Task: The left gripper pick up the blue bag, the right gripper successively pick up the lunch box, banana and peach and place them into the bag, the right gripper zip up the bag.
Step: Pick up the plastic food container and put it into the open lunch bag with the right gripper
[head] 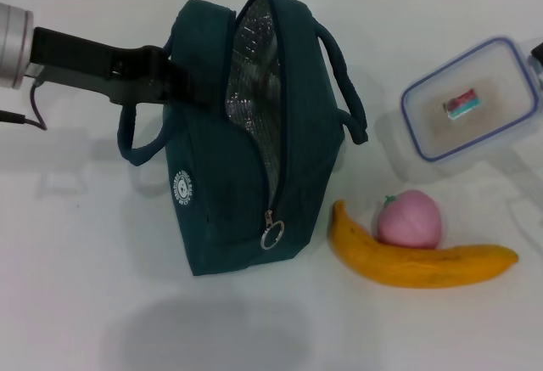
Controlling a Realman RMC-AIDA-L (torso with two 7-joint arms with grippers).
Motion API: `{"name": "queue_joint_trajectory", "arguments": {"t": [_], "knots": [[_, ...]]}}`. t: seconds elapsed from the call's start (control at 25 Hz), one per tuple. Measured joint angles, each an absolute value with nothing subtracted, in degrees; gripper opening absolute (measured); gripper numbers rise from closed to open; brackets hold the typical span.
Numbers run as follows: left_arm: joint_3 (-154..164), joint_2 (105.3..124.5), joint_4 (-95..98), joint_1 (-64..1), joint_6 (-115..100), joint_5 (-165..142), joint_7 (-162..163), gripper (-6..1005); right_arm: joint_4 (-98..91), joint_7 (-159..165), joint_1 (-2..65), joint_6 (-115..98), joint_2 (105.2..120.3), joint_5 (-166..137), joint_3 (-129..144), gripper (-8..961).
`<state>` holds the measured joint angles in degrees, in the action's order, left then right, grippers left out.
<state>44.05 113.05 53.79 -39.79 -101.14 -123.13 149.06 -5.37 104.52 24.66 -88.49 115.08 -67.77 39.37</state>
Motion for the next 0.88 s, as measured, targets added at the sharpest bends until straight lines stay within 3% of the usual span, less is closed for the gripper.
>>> {"name": "queue_joint_trajectory", "arguments": {"t": [0.88], "knots": [[44.21, 113.08, 53.82, -40.18, -101.25, -123.13, 148.97, 35, -4.73, 111.32, 22.95, -98.03, 114.95, -61.74, 39.37, 97]]}}
